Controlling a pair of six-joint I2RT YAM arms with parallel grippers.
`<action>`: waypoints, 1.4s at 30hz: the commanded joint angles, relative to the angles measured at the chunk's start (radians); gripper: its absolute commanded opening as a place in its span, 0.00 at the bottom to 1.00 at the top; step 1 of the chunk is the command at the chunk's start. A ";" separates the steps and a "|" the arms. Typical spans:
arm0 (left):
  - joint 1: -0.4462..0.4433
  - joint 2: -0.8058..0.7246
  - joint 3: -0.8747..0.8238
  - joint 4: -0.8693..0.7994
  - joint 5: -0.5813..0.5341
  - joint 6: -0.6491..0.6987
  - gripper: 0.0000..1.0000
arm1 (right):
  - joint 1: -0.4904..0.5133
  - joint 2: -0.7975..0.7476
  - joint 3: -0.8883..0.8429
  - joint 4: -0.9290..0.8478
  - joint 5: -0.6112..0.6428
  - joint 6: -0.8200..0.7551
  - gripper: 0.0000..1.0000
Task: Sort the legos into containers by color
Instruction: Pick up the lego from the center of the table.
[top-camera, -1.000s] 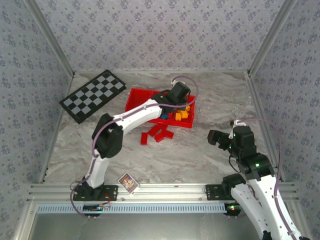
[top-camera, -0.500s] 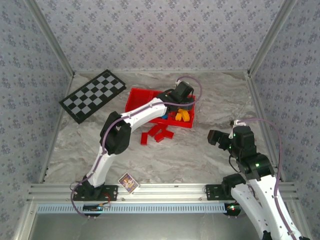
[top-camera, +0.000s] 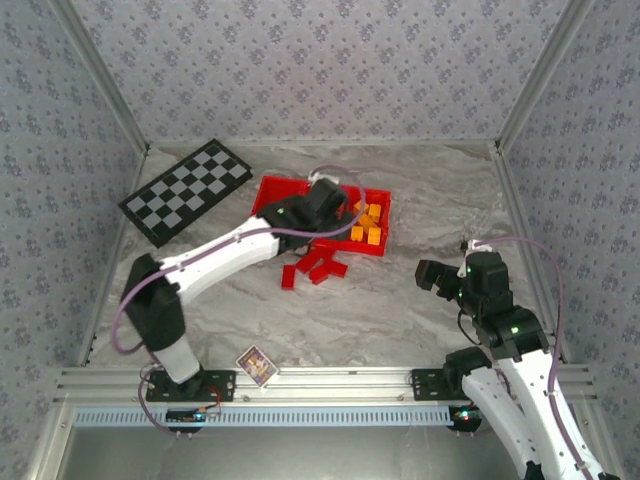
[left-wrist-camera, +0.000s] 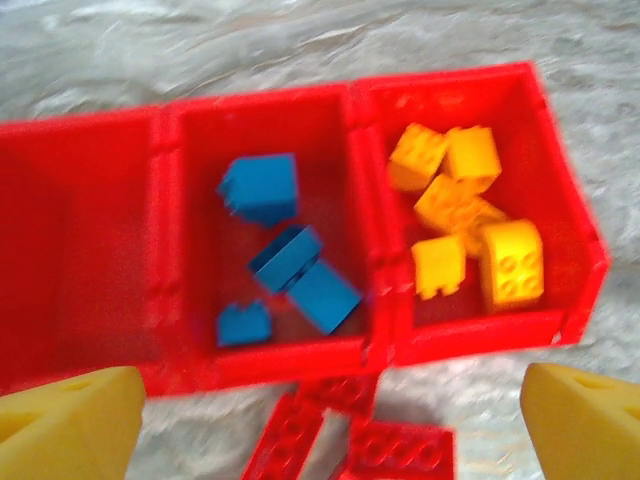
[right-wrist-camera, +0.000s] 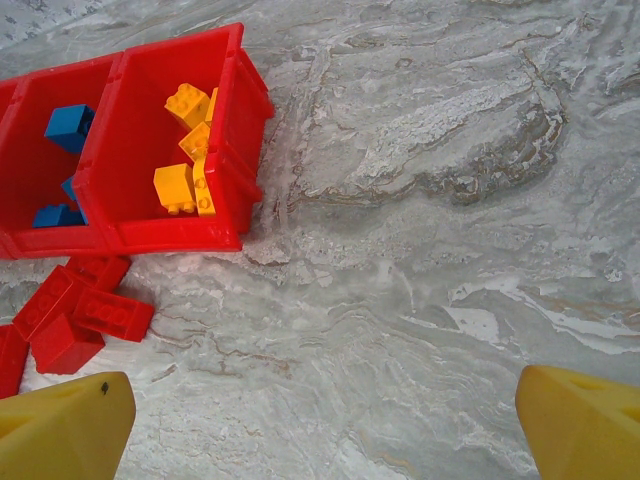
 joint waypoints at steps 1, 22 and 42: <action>-0.002 -0.109 -0.154 -0.088 -0.062 -0.116 1.00 | -0.002 -0.001 -0.006 0.009 0.008 0.003 1.00; -0.011 -0.154 -0.485 -0.066 0.037 -0.316 0.91 | 0.000 0.003 -0.006 0.006 0.011 0.011 1.00; 0.050 0.032 -0.431 0.033 0.129 -0.299 0.83 | 0.000 0.004 -0.009 0.011 0.012 0.009 1.00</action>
